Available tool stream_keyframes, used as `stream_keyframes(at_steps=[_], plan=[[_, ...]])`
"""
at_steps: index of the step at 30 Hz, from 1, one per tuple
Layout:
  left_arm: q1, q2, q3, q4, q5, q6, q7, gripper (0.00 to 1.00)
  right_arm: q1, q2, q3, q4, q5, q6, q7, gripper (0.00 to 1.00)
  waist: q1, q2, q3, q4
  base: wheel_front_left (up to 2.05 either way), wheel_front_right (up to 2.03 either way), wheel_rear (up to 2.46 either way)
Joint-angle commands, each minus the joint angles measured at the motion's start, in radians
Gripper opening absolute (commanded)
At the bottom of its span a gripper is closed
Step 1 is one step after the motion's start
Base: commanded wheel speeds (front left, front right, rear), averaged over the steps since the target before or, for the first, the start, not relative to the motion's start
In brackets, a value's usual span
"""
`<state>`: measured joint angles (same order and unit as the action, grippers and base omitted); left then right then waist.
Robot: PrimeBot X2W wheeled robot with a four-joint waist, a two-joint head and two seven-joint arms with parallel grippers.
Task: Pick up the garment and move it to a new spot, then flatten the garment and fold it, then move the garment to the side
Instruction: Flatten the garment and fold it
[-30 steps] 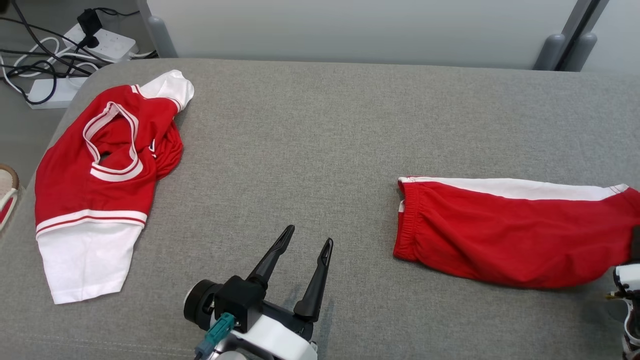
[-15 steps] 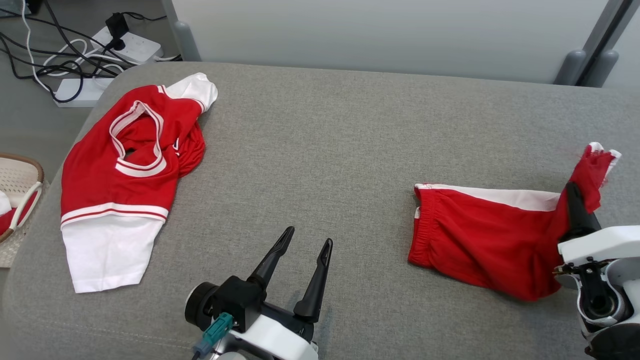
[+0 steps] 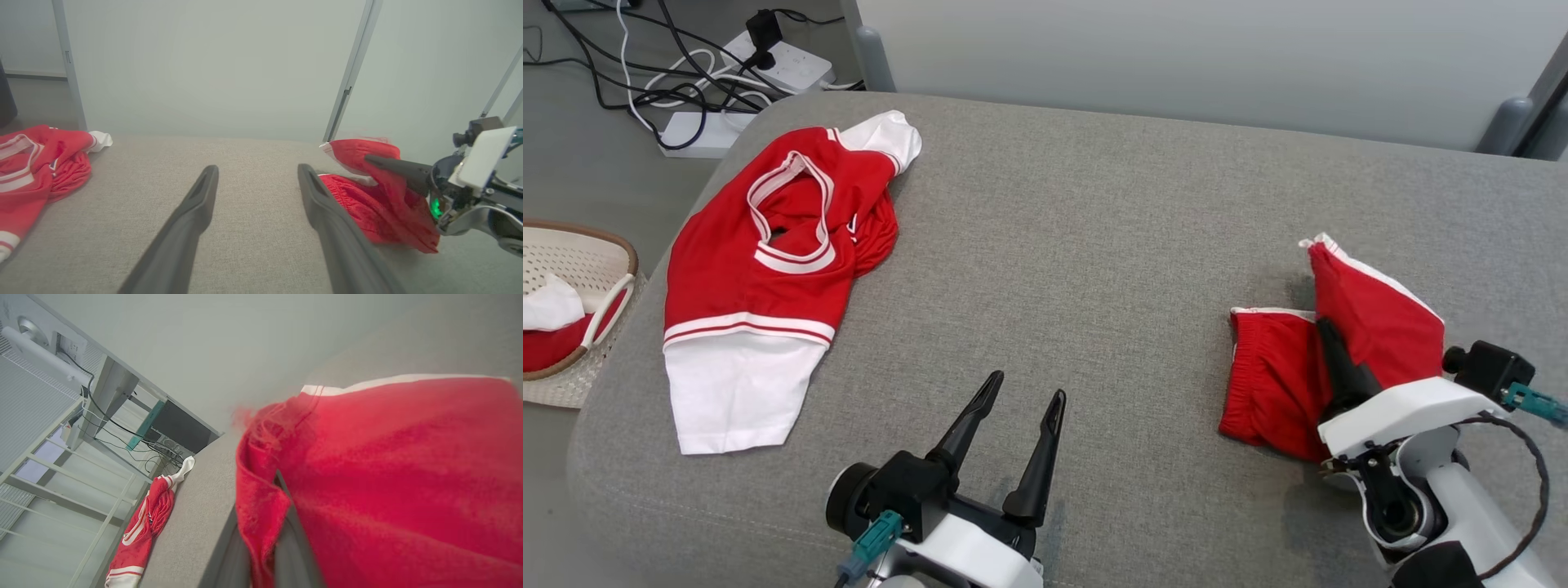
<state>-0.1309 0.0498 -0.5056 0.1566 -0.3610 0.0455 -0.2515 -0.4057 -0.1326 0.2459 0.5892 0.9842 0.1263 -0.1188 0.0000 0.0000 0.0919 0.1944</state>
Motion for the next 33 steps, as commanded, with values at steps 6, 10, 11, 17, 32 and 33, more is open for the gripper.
stream_keyframes(at_steps=[6, 10, 11, 17, 32, 33], plan=[[-0.027, 0.0, 0.027, -0.03, -0.004, 0.008, -0.01, 1.0, -0.03, 0.034, 0.07, 0.037, -0.011, 0.004, -0.007, 0.0, 0.0, 0.0, 0.008, 0.012, 0.0, 0.0, 0.0], [-0.028, 0.0, 0.023, -0.03, -0.009, 0.009, -0.01, 1.0, -0.039, 0.05, 0.107, 0.064, -0.009, 0.004, -0.015, 0.33, 0.0, 0.0, 0.008, 0.013, 0.0, 0.0, 0.0], [-0.028, 0.0, 0.023, -0.03, -0.009, 0.009, -0.01, 1.0, -0.039, 0.05, 0.107, 0.064, -0.009, 0.004, -0.015, 0.33, 0.0, 0.0, 0.008, 0.013, 0.0, 0.0, 0.0], [-0.029, 0.0, 0.02, -0.028, -0.015, 0.009, -0.01, 1.0, -0.037, 0.069, 0.167, 0.068, 0.014, 0.004, -0.019, 1.0, 0.0, 0.0, 0.001, 0.015, 0.0, 0.0, 0.0], [0.004, 0.0, 0.044, -0.027, -0.014, 0.021, -0.01, 1.0, 0.043, 0.023, 0.25, -0.049, -0.075, 0.004, -0.106, 1.0, 0.0, 0.0, -0.044, -0.028, 0.0, 0.0, 0.0], [0.009, 0.0, 0.058, -0.027, -0.015, 0.027, -0.01, 1.0, 0.053, -0.009, 0.218, -0.05, -0.142, 0.004, -0.124, 1.0, 0.0, 0.0, -0.056, -0.05, 0.0, 0.0, 0.0]])
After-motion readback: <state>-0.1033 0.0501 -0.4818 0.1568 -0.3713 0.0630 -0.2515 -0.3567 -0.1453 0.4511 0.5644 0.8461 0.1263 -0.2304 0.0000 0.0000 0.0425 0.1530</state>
